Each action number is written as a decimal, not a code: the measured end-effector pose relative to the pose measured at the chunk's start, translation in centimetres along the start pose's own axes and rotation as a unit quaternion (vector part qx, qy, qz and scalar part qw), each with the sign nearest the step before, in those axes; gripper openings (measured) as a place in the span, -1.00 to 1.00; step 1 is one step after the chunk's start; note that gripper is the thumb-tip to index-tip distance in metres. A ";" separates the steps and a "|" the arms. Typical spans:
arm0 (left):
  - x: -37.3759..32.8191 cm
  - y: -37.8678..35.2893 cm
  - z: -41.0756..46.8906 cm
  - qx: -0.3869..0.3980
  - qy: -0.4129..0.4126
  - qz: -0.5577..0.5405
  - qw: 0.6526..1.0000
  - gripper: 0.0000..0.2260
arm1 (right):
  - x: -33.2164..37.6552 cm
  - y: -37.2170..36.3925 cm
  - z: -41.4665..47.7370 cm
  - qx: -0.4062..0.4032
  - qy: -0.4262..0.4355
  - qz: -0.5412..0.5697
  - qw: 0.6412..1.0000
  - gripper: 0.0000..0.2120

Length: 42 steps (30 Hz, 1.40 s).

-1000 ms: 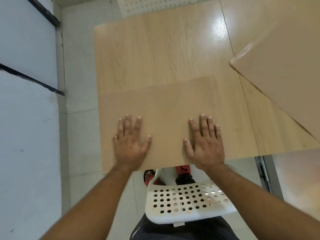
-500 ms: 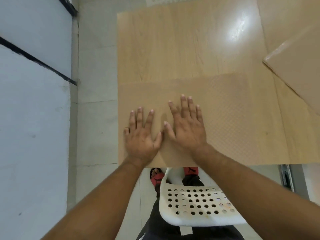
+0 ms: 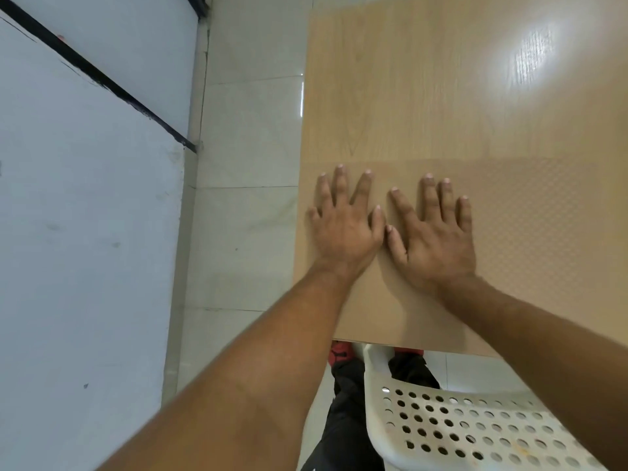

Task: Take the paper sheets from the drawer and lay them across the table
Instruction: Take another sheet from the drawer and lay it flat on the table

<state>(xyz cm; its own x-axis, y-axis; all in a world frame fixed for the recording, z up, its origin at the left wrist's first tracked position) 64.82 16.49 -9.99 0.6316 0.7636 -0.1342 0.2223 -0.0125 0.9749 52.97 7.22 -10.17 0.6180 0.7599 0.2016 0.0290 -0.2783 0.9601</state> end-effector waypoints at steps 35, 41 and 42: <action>-5.7 4.3 -5.3 0.045 -0.091 0.031 0.994 -0.35 | -16.5 7.2 -6.6 0.047 -0.098 0.039 0.993 -0.25; -12.4 5.3 -10.5 0.052 -0.206 -0.020 0.977 -0.44 | -16.6 10.1 -12.4 0.021 -0.132 0.129 0.983 -0.28; -13.6 5.5 -11.4 0.054 -0.228 -0.025 0.972 -0.44 | -16.8 10.7 -13.8 0.005 -0.145 0.148 0.978 -0.29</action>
<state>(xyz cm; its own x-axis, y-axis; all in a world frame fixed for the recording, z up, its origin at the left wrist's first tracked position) 49.02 13.41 -0.81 0.8755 0.4005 -0.2704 0.3232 -0.0693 0.9438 32.03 -0.42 -0.63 0.7966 0.4474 0.4066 -0.1791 -0.4678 0.8655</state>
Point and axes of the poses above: each hand's wrist, its own z-axis towards the middle knuckle, its own y-axis out of the back of the hand, x = y × z, the point moved 3 cm from there along z, towards the middle knuckle, and after that the axes turned 4 degrees about z, right-handed, at the moved point
